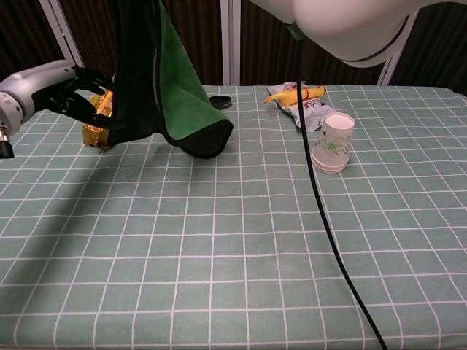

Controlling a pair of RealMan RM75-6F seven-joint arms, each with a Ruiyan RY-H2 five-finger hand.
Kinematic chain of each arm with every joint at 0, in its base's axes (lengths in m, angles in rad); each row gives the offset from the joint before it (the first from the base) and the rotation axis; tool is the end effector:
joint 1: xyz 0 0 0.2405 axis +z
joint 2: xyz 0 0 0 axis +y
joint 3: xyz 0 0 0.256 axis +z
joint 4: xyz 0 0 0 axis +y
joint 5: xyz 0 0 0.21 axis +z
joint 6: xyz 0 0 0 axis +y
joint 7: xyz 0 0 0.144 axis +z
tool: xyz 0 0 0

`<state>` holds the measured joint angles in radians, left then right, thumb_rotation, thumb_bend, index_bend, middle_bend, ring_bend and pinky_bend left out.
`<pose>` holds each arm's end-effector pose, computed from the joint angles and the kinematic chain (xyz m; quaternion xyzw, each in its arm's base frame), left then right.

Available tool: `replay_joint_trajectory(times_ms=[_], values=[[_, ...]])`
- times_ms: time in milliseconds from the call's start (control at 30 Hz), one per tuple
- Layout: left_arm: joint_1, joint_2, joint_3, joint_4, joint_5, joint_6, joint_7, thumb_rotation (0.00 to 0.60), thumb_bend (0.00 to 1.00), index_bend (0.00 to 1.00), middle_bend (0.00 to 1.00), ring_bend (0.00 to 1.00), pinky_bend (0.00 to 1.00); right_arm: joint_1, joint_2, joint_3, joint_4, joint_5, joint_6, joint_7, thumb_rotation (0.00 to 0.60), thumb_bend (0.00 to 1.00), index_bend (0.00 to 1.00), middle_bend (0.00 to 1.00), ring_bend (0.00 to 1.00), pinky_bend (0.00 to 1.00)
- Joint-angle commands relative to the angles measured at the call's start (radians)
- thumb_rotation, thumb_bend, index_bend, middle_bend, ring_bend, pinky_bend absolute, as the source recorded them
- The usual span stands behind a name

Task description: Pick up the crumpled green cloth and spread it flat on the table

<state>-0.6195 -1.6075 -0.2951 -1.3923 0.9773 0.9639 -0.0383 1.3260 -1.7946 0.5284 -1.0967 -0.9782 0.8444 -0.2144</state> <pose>-0.1954 0.3531 -0.0083 -0.5444 -0.5866 -0.4466 0.4000 0.0972 -0.4376 -0.0211 0.6963 -0.3257 0.5517 0.3234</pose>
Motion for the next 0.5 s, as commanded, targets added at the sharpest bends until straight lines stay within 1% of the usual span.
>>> replay_joint_trajectory(times_ms=[33, 200, 233, 333, 500], values=[[-0.01, -0.018, -0.001, 0.017, -0.021, 0.003, 0.024, 0.486, 0.06, 0.29, 0.19, 0.13, 0.24, 0.0, 0.0, -0.001, -0.002, 0.004, 0.004, -0.002, 0.6, 0.48, 0.72, 0.33, 0.12, 0.0], [-0.016, -0.042, 0.0, 0.039, -0.051, 0.007, 0.057, 0.513, 0.06, 0.3, 0.19, 0.13, 0.24, -0.001, 0.007, -0.003, -0.014, 0.01, 0.011, 0.003, 0.6, 0.49, 0.72, 0.33, 0.12, 0.0], [-0.017, -0.048, -0.002, 0.045, -0.056, 0.01, 0.061, 0.541, 0.06, 0.31, 0.19, 0.13, 0.24, -0.002, 0.009, -0.003, -0.018, 0.01, 0.012, 0.005, 0.6, 0.49, 0.72, 0.33, 0.12, 0.0], [-0.021, -0.063, -0.007, 0.063, -0.072, 0.012, 0.072, 0.593, 0.09, 0.35, 0.19, 0.13, 0.24, -0.008, 0.02, -0.007, -0.033, 0.007, 0.015, 0.009, 0.6, 0.49, 0.72, 0.33, 0.12, 0.0], [-0.018, -0.078, -0.012, 0.08, -0.081, 0.027, 0.08, 0.6, 0.11, 0.43, 0.19, 0.13, 0.24, -0.02, 0.039, -0.015, -0.062, 0.005, 0.023, 0.014, 0.6, 0.49, 0.72, 0.33, 0.12, 0.0]])
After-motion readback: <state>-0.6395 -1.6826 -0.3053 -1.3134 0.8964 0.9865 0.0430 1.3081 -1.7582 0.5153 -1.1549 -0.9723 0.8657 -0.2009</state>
